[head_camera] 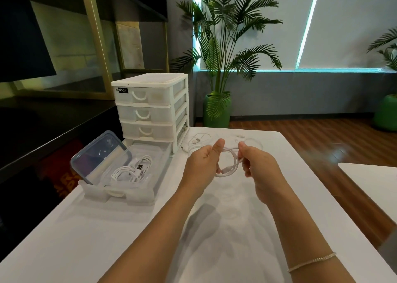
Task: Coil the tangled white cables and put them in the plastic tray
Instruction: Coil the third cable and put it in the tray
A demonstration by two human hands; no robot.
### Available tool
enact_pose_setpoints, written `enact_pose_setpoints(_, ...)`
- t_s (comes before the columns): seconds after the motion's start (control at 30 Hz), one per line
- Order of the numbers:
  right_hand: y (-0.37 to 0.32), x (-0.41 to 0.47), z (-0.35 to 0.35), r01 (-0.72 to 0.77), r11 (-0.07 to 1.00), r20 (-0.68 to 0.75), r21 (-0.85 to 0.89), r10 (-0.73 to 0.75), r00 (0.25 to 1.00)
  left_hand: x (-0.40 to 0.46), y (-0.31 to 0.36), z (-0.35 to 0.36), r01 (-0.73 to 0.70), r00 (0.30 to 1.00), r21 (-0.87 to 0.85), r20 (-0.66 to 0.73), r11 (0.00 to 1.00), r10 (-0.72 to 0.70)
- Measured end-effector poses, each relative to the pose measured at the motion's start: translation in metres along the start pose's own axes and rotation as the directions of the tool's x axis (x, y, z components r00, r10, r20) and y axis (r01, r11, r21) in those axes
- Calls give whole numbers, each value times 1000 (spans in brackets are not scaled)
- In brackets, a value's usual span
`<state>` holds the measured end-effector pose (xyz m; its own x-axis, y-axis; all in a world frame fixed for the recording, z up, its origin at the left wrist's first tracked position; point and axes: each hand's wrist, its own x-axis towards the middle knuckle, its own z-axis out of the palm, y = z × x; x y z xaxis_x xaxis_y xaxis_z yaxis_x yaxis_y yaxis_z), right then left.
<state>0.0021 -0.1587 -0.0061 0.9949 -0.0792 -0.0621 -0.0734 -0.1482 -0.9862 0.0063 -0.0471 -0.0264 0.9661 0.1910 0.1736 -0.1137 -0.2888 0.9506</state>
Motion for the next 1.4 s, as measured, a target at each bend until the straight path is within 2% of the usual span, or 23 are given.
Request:
enact_pose_setpoints(0.1,-2,2,-2,-56,996,-49,68,60,997,-1,-1,-2,-92,995,105,-14,990,94)
enact_pose_setpoints(0.17,-2,1,-4,-105,983,-27,152,111,993,-1,-2,-5,-120,992,113,-20,986,123)
enact_pose_setpoints(0.23,-2,-1,-5,-125,961,12,248,126,992,-1,-3,-4,-90,996,9,-11,996,91)
enact_pose_setpoints(0.33,-1,0,0,-126,965,-32,229,137,990,-2,0,1,43,999,-185,31,982,-38)
enact_pose_setpoints(0.5,0,-2,1,-178,908,-16,379,198,980,-4,4,10,170,985,-264,72,949,-156)
enact_pose_setpoints(0.67,1,2,-3,-238,766,18,597,283,959,-10,5,15,151,983,-318,144,936,-109)
enact_pose_setpoints(0.73,1,4,-5,-242,743,28,624,288,957,-11,5,17,158,979,-378,183,912,-93)
enact_pose_setpoints(0.83,1,6,-7,-236,740,24,630,285,958,-11,5,18,188,964,-481,257,857,-68)
enact_pose_setpoints(0.9,2,7,-10,-234,747,21,622,283,959,-12,3,17,172,955,-492,296,854,-22)
enact_pose_setpoints(1.03,3,6,-13,-240,760,39,604,273,961,-11,-3,6,82,913,-338,403,938,65)
enact_pose_setpoints(1.1,4,6,-14,-249,784,58,568,263,963,-9,-3,-2,82,885,-293,462,952,66)
enact_pose_setpoints(1.23,3,5,-15,-206,901,-9,381,226,974,-7,-1,-7,119,838,-223,545,968,23)
enact_pose_setpoints(1.4,9,6,-7,-121,985,-34,122,126,991,-7,3,-5,21,873,-109,486,994,35)
